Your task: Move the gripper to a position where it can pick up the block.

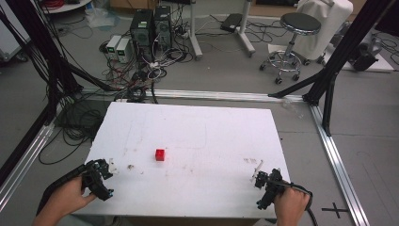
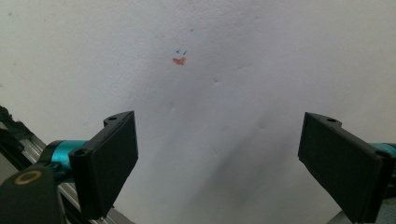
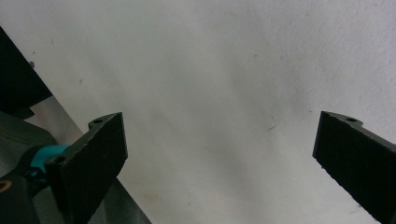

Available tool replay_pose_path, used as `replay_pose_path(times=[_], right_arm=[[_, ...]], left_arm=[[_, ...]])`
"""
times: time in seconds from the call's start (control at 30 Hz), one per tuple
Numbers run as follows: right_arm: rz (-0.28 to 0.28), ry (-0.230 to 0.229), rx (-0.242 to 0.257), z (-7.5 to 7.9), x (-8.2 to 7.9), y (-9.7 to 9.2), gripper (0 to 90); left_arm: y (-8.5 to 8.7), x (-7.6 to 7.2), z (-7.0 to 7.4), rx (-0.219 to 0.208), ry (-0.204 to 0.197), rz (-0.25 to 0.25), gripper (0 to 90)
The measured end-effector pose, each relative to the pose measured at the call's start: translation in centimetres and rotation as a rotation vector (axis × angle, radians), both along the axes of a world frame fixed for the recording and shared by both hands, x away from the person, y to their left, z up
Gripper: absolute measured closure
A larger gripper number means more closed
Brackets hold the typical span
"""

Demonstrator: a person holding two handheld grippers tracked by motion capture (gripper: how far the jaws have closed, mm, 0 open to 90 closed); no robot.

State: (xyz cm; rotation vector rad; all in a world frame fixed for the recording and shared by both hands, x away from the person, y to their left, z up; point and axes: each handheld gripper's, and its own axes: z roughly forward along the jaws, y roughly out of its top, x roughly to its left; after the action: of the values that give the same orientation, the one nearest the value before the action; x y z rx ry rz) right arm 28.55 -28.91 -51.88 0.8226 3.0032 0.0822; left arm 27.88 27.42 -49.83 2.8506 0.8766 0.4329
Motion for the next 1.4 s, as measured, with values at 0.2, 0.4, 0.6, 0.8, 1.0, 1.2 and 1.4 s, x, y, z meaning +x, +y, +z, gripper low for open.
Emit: replay_pose_path(times=[0.2, 0.4, 0.6, 0.8, 1.0, 1.2, 1.4], right_arm=[[0.007, -0.003, 0.001, 0.0, 0.1, 0.0, 2.1], [0.007, -0.001, 0.003, 0.0, 0.2, 0.3, 2.1], [0.008, 0.003, 0.006, -0.1, 0.0, 0.1, 2.1], [0.006, 0.001, 0.014, 0.0, -0.1, 0.1, 2.1], [0.016, -0.007, 0.032, 0.0, -0.2, 0.1, 2.1], [0.022, -0.011, 0.033, 0.1, -0.1, 0.1, 2.1], [0.020, -0.009, 0.031, 0.1, -0.2, 0.2, 2.1]], left_arm=[[0.0, -0.1, 0.2, 0.001, 0.000, -0.001, 12.4], [0.2, -0.2, 0.2, -0.004, 0.002, 0.000, 12.4], [-0.2, 0.0, 0.4, -0.006, -0.009, -0.026, 12.4], [-0.8, 0.5, 0.5, -0.007, -0.018, -0.075, 12.3], [-1.3, 1.4, 0.1, -0.011, -0.006, -0.118, 12.4], [-2.3, 2.7, 0.4, 0.011, 0.002, -0.184, 12.3], [-3.2, 4.0, 1.1, 0.021, -0.001, -0.231, 12.3]])
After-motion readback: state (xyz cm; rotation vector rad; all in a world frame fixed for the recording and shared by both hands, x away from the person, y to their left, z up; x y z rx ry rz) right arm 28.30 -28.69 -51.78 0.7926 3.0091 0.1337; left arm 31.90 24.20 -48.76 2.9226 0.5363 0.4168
